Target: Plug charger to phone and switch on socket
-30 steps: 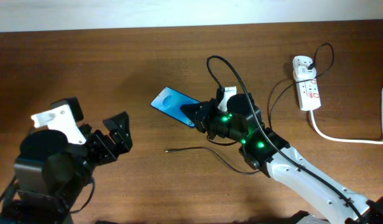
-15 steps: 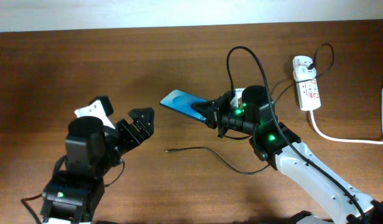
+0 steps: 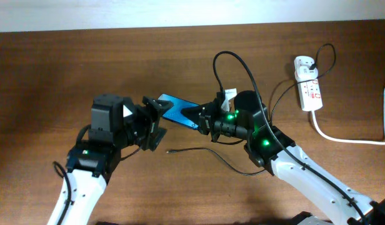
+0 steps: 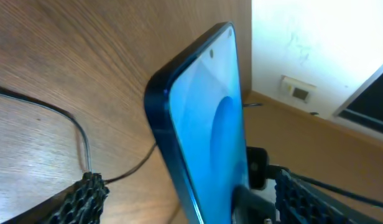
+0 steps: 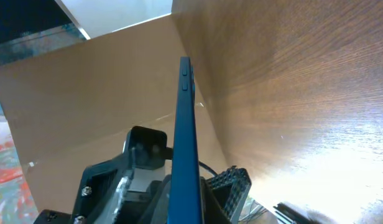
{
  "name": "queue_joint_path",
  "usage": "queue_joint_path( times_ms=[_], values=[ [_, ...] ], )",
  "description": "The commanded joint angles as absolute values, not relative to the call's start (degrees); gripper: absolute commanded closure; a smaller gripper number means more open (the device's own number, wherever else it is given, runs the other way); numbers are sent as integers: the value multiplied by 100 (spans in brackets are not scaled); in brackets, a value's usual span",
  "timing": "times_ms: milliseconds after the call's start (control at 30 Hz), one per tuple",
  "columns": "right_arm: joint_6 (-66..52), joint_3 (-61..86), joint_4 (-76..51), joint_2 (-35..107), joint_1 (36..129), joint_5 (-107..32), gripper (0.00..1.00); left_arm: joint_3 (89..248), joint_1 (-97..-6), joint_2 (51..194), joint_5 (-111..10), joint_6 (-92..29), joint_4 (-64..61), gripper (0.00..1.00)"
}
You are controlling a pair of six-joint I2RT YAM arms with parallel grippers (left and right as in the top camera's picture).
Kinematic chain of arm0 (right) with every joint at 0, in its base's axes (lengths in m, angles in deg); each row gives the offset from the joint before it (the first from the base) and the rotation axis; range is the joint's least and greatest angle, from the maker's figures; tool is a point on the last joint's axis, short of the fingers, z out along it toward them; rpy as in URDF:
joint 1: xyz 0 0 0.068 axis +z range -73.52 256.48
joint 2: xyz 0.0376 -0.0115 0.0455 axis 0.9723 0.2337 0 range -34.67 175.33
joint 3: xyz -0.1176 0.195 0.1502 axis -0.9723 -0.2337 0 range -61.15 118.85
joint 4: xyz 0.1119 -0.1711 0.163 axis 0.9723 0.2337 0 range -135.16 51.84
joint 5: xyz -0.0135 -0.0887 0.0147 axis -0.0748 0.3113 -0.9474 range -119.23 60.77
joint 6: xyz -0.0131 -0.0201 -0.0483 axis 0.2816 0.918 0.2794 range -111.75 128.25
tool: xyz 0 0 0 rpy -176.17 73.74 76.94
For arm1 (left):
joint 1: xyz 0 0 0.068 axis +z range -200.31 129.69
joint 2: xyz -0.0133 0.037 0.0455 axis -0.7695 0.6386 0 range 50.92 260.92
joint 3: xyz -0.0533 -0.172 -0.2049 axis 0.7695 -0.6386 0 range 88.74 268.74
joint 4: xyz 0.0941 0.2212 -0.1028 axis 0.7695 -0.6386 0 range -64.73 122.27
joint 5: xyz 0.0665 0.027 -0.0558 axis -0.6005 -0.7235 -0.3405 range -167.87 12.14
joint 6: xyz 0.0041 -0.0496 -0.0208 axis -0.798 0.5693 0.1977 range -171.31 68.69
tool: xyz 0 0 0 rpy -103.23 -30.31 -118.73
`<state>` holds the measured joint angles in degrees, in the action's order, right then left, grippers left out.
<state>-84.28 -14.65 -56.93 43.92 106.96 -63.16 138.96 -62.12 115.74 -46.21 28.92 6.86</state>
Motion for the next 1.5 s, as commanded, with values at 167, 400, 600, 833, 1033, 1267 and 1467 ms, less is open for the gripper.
queue_joint_path(
  times_ms=[167,400,600,833,1033,1267,1467],
  values=[
    [-9062,-1387,-5759,4322,11107,-5798,96,13896,-6191,11585,-4732,3654,1364,39],
    [-9599,-1385,-5982,4327,11439,-5401,96,13896,-6195,11585,-4900,3652,1357,45],
    [-9595,-1387,-6152,4327,11439,-5403,96,13896,-6195,11585,-5075,3654,1379,47],
    [-9597,-1387,-6172,4327,11512,-5372,96,13896,-6195,11609,-5069,3657,1600,51],
    [-9553,-1387,-6139,4327,11586,-5276,96,13896,-6164,11959,-4378,3652,1598,64],
    [-9553,-1387,-6104,4327,11586,-5296,96,13896,-6020,12286,-3934,3650,1600,84],
    [-9553,-1387,-6036,4327,11586,-5296,88,13896,-5858,12286,-3897,3539,1595,96]
  ],
)
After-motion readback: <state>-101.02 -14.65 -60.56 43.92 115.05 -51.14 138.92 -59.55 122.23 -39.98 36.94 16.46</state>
